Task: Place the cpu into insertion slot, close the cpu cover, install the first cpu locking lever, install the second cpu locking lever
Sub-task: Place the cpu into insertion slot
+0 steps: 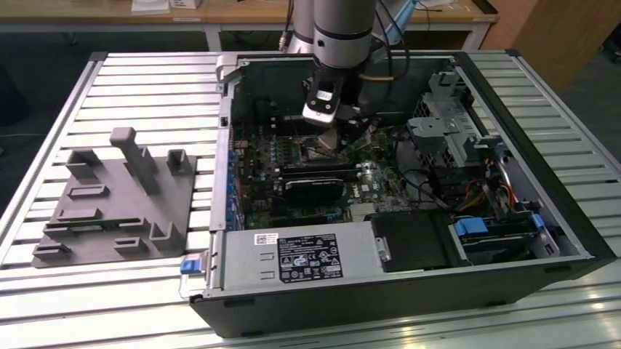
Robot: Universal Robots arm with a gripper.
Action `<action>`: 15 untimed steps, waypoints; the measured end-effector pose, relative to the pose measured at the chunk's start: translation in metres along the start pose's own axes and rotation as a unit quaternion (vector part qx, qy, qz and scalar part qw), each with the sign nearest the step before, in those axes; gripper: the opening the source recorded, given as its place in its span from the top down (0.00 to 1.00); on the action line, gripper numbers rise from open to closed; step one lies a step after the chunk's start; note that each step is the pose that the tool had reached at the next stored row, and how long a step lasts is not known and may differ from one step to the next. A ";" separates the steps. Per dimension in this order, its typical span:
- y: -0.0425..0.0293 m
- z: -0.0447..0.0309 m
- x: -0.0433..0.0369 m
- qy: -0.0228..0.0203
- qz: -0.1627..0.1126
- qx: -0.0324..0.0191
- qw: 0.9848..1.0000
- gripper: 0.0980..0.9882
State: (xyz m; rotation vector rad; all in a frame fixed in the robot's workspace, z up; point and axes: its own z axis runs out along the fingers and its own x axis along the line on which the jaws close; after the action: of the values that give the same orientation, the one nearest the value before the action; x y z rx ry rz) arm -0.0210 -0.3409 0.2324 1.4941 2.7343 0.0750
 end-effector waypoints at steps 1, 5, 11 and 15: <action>0.0000 0.0001 0.0000 0.000 0.007 0.000 1.000 0.50; 0.0000 0.0005 0.0000 -0.002 0.036 0.000 0.999 0.50; -0.0001 0.0013 0.0000 -0.005 0.083 0.000 0.997 0.50; -0.0001 0.0019 0.0000 -0.006 0.117 0.000 0.993 0.50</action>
State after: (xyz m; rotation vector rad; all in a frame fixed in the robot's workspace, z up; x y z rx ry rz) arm -0.0210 -0.3409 0.2305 1.8004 2.5364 0.0697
